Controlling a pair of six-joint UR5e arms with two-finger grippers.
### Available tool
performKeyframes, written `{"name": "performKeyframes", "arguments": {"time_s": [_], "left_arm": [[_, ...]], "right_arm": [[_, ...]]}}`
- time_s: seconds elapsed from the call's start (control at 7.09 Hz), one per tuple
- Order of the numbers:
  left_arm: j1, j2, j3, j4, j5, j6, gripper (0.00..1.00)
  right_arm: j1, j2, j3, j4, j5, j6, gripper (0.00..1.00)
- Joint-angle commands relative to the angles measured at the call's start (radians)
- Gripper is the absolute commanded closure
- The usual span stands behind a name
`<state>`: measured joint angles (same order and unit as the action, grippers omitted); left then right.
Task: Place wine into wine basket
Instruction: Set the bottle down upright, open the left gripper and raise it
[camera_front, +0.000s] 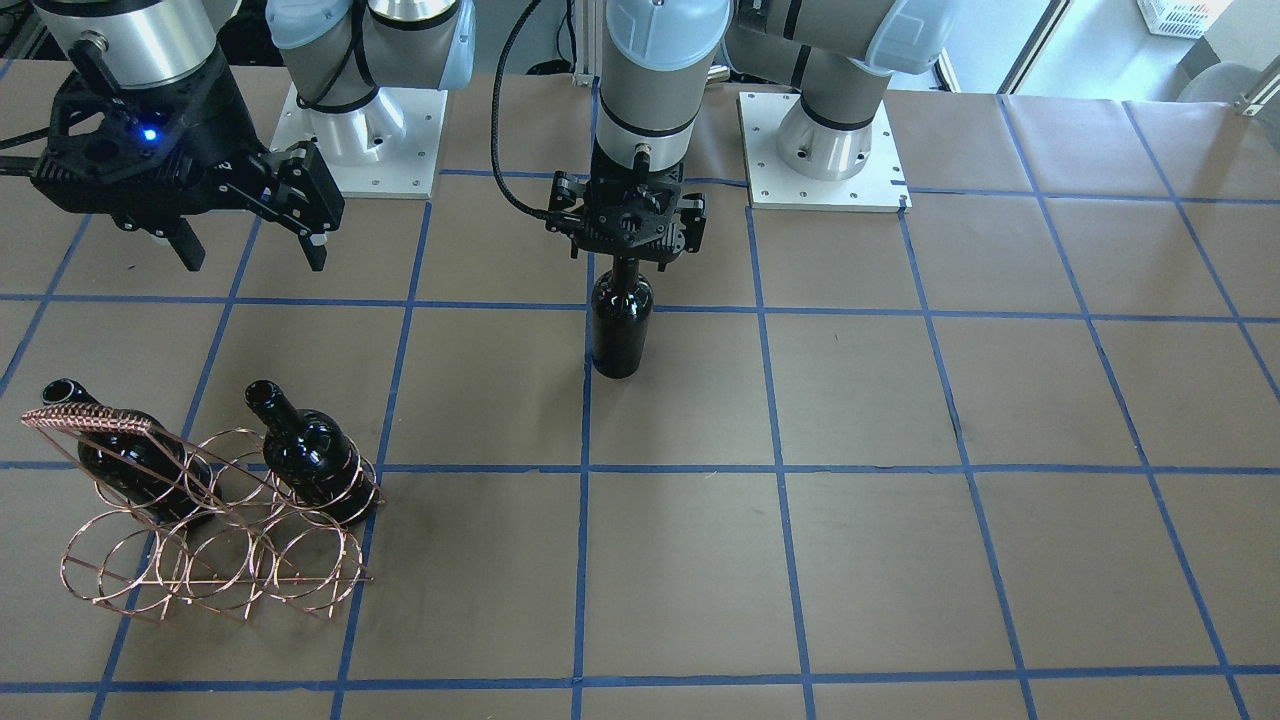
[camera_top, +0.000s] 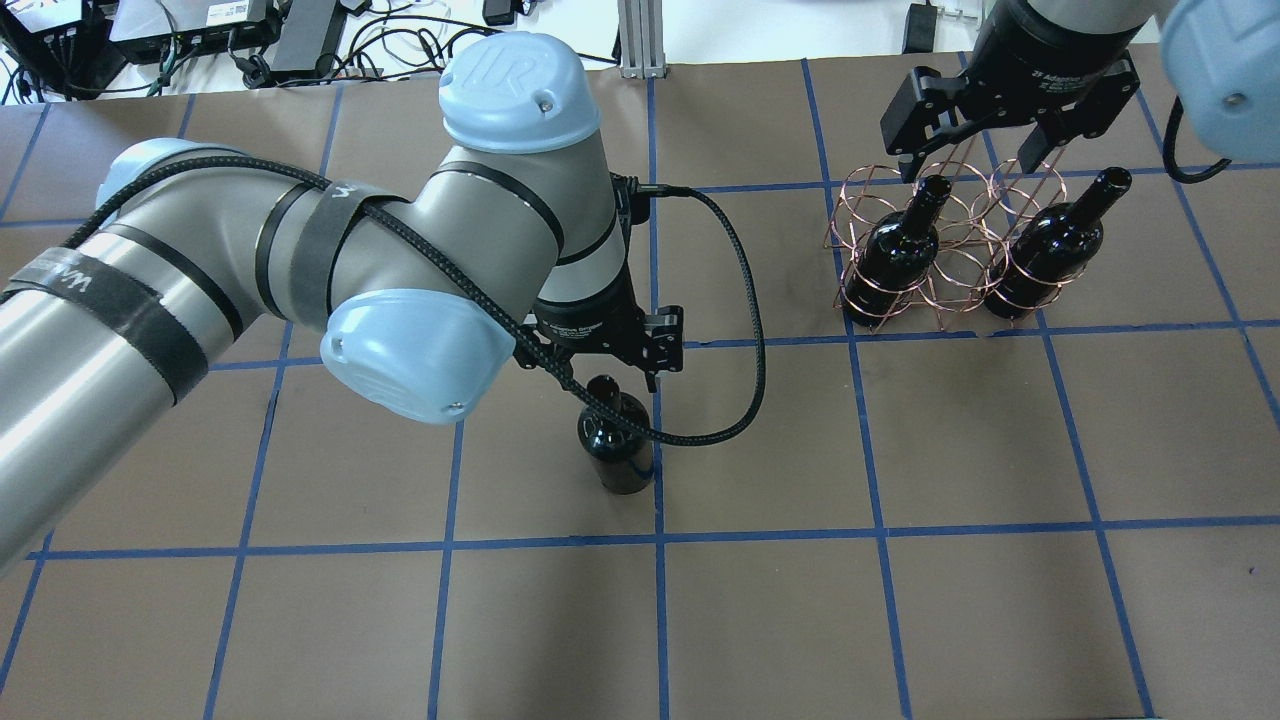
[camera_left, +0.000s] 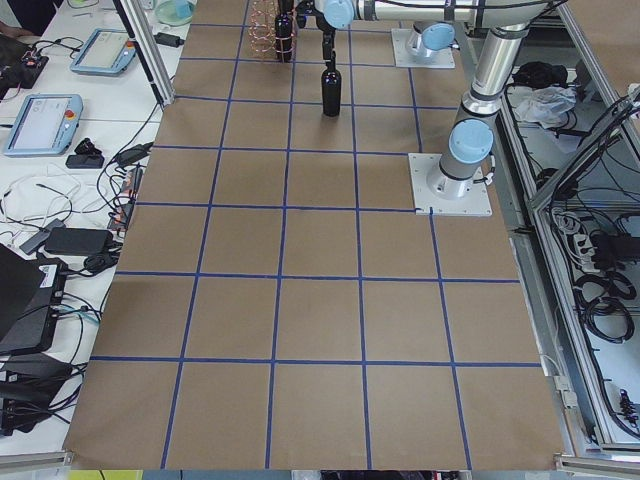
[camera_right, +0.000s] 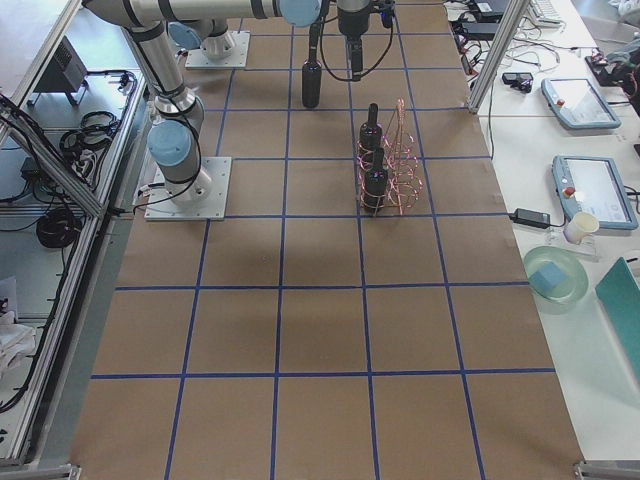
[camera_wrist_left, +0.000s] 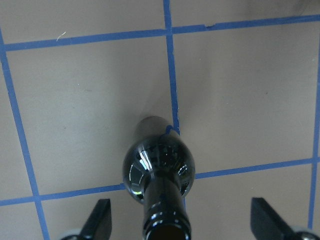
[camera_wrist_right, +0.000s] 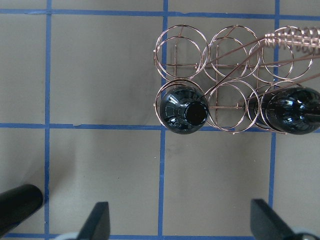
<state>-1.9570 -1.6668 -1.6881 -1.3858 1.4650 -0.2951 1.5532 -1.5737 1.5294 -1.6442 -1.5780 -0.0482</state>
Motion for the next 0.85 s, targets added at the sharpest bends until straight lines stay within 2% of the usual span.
{"name": "performKeyframes", "arguments": {"time_s": [0.0,0.28,0.71], "left_arm": [[0.019,0.004,0.095,-0.044,-0.006,0.001,0.00],[0.117,0.005,0.201,-0.109,-0.008,0.019,0.00],[0.339,0.021,0.260,-0.203,0.008,0.342,0.00]], "right_arm": [[-0.001,0.001,0.000,-0.005,-0.002,-0.005,0.00],[-0.001,0.001,0.000,-0.009,0.006,-0.004,0.00],[-0.001,0.003,-0.002,-0.012,0.004,-0.006,0.00]]}}
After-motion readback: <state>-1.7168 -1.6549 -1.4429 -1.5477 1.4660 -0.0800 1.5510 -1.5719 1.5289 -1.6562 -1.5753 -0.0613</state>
